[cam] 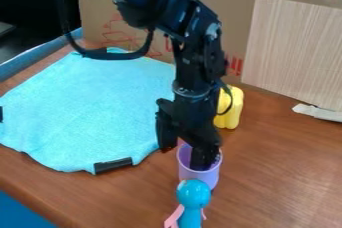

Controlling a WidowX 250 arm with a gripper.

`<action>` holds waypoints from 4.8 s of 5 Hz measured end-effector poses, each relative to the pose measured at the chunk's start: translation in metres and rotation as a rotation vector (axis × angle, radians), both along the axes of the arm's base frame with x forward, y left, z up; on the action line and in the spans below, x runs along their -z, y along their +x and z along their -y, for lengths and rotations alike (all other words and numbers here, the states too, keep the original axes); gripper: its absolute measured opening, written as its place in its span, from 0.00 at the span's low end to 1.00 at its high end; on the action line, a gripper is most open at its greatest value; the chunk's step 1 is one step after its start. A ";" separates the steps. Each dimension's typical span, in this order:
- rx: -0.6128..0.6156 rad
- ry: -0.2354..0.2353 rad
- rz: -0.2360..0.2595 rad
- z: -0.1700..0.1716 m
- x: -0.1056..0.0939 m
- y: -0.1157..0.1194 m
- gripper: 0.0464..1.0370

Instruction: Put the purple figure on the top left edge of the cloth

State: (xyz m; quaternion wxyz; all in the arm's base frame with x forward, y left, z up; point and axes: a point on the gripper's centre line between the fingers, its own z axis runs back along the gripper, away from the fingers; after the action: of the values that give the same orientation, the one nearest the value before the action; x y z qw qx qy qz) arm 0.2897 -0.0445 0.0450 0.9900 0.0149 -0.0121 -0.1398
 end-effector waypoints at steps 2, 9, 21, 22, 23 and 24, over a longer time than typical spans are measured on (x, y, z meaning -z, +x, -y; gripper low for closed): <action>0.029 -0.045 -0.011 0.007 -0.004 -0.003 0.31; -0.449 -0.272 0.143 -0.106 -0.092 0.053 0.01; -1.161 -0.162 0.098 -0.291 -0.039 0.120 0.02; -1.172 -0.155 0.101 -0.292 -0.039 0.120 0.10; -1.168 -0.148 0.104 -0.294 -0.038 0.119 0.31; -1.158 -0.153 0.090 -0.292 -0.033 0.118 0.62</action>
State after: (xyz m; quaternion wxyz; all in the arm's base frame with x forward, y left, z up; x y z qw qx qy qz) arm 0.4076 0.2475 0.0785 0.9020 -0.0467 -0.0541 0.4258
